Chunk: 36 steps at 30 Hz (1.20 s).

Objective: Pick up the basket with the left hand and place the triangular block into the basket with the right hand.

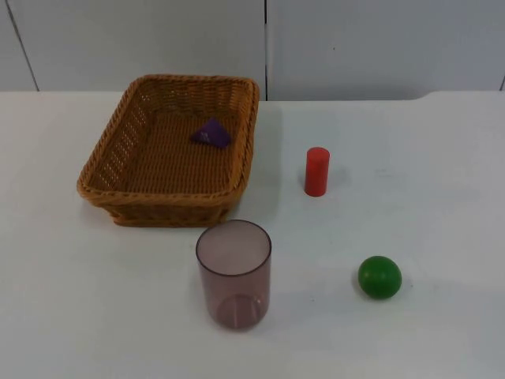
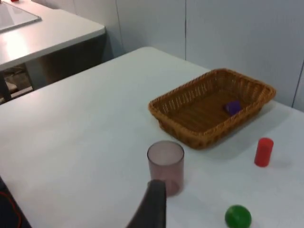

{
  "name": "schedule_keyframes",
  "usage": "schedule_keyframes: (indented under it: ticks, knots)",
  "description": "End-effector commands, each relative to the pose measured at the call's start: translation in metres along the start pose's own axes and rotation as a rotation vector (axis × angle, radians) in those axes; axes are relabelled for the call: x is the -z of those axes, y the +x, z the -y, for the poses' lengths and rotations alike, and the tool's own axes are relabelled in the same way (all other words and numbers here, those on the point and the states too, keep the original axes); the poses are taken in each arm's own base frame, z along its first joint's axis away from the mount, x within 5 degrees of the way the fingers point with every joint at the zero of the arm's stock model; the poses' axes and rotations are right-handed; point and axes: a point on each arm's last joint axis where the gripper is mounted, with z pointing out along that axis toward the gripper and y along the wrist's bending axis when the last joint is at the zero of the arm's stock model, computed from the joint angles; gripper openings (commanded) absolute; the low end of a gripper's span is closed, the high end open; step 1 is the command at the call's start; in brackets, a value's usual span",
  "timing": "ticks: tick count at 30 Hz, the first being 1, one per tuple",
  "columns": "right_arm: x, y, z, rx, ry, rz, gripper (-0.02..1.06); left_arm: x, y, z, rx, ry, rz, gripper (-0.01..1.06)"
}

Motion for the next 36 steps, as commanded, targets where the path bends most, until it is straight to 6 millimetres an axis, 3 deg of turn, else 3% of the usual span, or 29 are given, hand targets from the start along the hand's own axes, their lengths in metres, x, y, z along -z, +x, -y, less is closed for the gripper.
schedule_keyframes:
  ticks: [1,7,14,24,29,36]
  knots:
    - [0.006,0.011,0.001,-0.002,0.007,-0.013,0.78,0.007,0.01,-0.001,-0.006,-0.021,0.007,0.92]
    - [0.016,0.041,0.001,-0.025,0.01,-0.051,0.78,0.026,0.039,0.0,-0.018,-0.067,0.081,0.92]
    - [0.013,0.06,0.005,-0.001,0.05,-0.197,0.78,0.024,0.054,-0.01,0.028,-0.172,-0.058,0.92]
    - [0.012,0.061,0.008,0.012,0.075,-0.192,0.78,0.021,0.058,-0.013,0.017,-0.201,-0.085,0.92]
    - [0.012,0.061,0.007,0.017,0.069,-0.192,0.78,0.004,0.075,-0.016,0.024,-0.199,-0.157,0.92]
    - [0.012,0.061,0.005,0.039,0.043,-0.194,0.78,0.004,0.075,-0.016,0.024,-0.199,-0.157,0.92]
